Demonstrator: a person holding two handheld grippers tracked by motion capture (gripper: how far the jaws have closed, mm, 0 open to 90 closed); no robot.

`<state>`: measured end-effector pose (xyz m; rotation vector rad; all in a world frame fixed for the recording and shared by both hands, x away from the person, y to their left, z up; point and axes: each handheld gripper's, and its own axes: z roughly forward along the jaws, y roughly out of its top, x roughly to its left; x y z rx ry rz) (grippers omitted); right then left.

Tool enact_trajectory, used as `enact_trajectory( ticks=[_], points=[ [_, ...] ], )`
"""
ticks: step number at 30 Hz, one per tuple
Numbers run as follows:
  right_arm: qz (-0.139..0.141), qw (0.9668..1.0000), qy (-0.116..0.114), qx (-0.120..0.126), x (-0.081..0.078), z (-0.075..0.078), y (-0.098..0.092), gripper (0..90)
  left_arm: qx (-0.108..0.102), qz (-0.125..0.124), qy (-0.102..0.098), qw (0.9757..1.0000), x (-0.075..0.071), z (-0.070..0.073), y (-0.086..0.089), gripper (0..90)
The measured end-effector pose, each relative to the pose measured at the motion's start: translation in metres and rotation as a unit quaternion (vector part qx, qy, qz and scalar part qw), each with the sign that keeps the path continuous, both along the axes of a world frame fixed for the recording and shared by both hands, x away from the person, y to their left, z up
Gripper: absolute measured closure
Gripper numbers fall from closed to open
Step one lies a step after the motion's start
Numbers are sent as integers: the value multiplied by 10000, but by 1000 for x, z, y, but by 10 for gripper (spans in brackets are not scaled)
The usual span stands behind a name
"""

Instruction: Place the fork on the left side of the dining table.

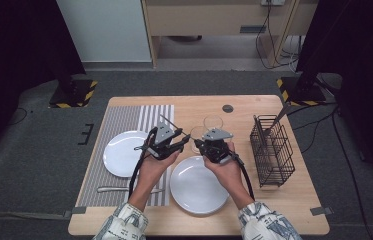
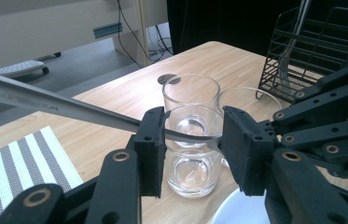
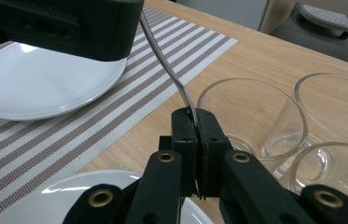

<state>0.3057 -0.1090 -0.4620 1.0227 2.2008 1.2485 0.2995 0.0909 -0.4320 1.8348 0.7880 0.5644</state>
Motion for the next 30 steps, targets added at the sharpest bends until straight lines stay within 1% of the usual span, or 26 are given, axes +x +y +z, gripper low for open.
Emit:
enact_trajectory(
  ticks=[11, 24, 28, 30],
  points=[
    [24, 9999, -56, -98, -1, 3, -2, 879, -11, -1, 42, 10000, 2, -2, 0, 593],
    [26, 9998, -89, -153, -2, 6, -3, 876, -18, -9, 103, 9999, 3, -5, -1, 586],
    [27, 9998, -92, -174, -3, 6, -4, 876, 27, -22, 114, 9999, 3, -6, -2, 584],
    [28, 9998, -108, -182, -3, 6, -4, 876, 13, -22, 125, 9999, 2, -7, -2, 584]
  ],
)
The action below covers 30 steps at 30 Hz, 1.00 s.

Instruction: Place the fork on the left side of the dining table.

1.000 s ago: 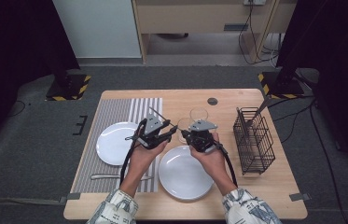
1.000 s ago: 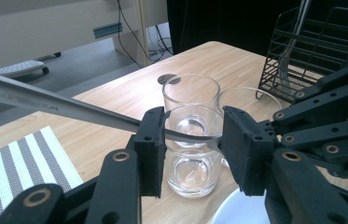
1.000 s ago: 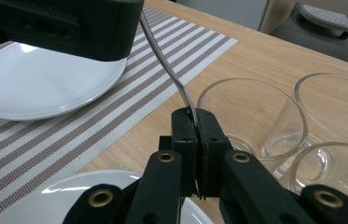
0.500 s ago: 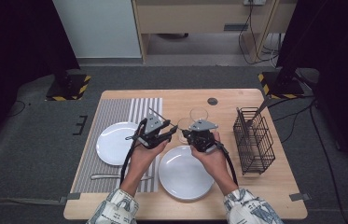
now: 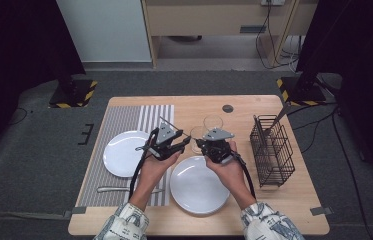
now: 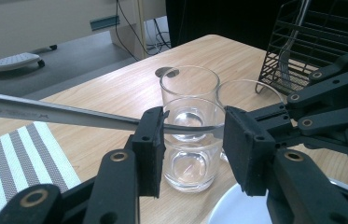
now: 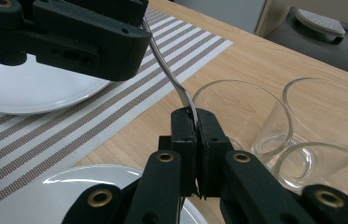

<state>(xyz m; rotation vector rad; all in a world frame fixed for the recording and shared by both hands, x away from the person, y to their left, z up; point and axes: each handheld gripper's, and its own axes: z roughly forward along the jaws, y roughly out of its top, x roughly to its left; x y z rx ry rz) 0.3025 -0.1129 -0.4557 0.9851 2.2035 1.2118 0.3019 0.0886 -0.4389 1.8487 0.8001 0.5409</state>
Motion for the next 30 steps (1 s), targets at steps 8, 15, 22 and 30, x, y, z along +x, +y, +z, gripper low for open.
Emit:
enact_trajectory(
  ticks=[8, 15, 22, 30],
  points=[
    [22, 10000, 38, -56, 0, 2, -2, 875, 38, -6, -15, 10000, 0, 0, -2, 567],
    [25, 9997, -30, -241, 4, 7, -6, 874, 117, -2, -268, 9996, -2, 10, 4, 543],
    [88, 9996, -38, -275, 5, 12, -10, 874, 446, -117, -636, 9969, 3, 18, 10, 502],
    [180, 9990, -48, -394, 6, 17, -8, 874, 628, -228, -735, 9951, 8, 15, 15, 485]
  ],
)
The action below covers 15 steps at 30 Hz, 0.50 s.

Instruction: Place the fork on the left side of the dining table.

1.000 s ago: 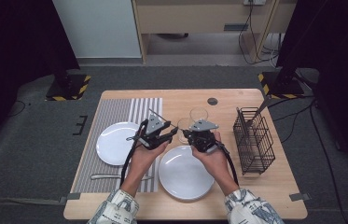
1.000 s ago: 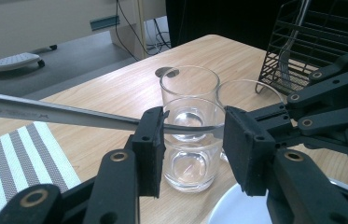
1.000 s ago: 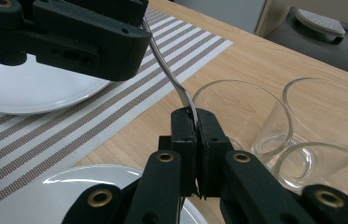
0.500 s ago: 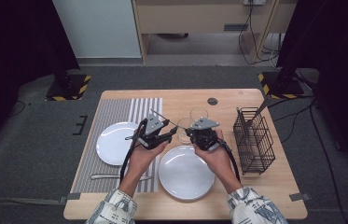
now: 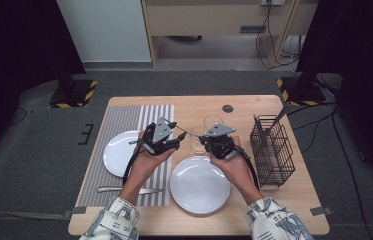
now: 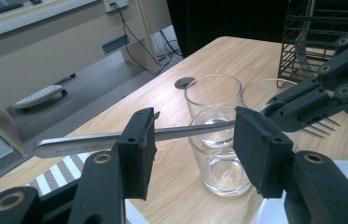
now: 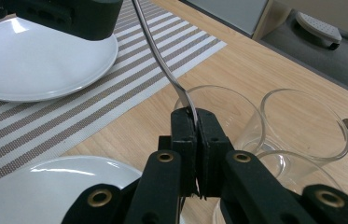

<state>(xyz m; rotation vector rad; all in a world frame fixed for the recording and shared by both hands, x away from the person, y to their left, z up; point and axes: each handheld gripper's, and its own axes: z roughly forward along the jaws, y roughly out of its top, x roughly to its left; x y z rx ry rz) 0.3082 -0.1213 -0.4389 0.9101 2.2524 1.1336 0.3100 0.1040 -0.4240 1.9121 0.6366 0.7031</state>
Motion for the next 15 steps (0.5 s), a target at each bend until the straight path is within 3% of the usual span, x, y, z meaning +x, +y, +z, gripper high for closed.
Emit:
enact_trajectory(
  ticks=[15],
  points=[
    [127, 9997, 100, -176, 1, -3, 2, 874, 41, -115, 33, 9999, -2, -3, -7, 460]
  ],
)
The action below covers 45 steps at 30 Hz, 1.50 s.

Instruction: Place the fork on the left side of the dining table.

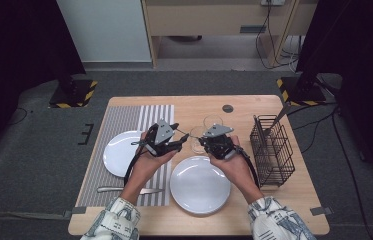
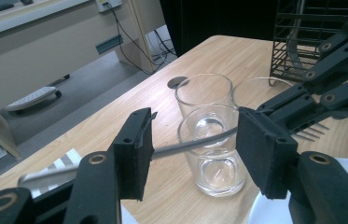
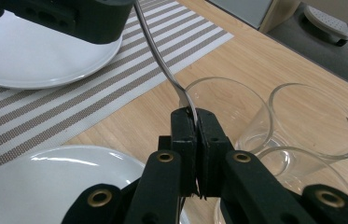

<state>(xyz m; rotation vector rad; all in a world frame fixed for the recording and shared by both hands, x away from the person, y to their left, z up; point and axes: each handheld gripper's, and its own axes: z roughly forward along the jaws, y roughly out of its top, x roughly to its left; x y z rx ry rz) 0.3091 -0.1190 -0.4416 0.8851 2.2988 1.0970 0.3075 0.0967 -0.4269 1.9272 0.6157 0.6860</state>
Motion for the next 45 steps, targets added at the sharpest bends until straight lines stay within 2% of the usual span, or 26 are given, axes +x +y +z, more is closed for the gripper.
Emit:
enact_trajectory(
  ticks=[7, 9, 12, 16, 20, 27, 31, 32, 45],
  points=[
    [170, 9998, 38, -42, -2, -6, 2, 874, 99, -47, 62, 9999, 1, -6, -2, 460],
    [205, 9998, 36, -53, -2, -6, 2, 874, 176, -61, 92, 9998, 2, -7, -1, 460],
    [235, 9997, 31, -24, -3, -5, 3, 874, 184, -96, 145, 9997, 3, -9, -1, 448],
    [307, 9995, -8, -112, -2, -3, 4, 874, 213, -170, 218, 9994, 4, -11, -1, 418],
    [364, 9991, -17, -195, -2, -3, 4, 874, 374, -257, 210, 9987, 4, -14, -3, 391],
    [450, 9986, -43, -279, -3, -3, 6, 874, 513, -346, 249, 9978, 8, -18, -5, 364],
    [499, 9982, -79, -322, -3, 0, 5, 874, 566, -383, 176, 9975, 8, -19, -7, 369],
    [504, 9981, -90, -343, -3, 0, 5, 874, 643, -394, 171, 9970, 8, -19, -6, 375],
    [570, 9973, -112, -446, -4, 2, 4, 872, 854, -365, 321, 9952, 9, -25, -8, 446]
  ],
)
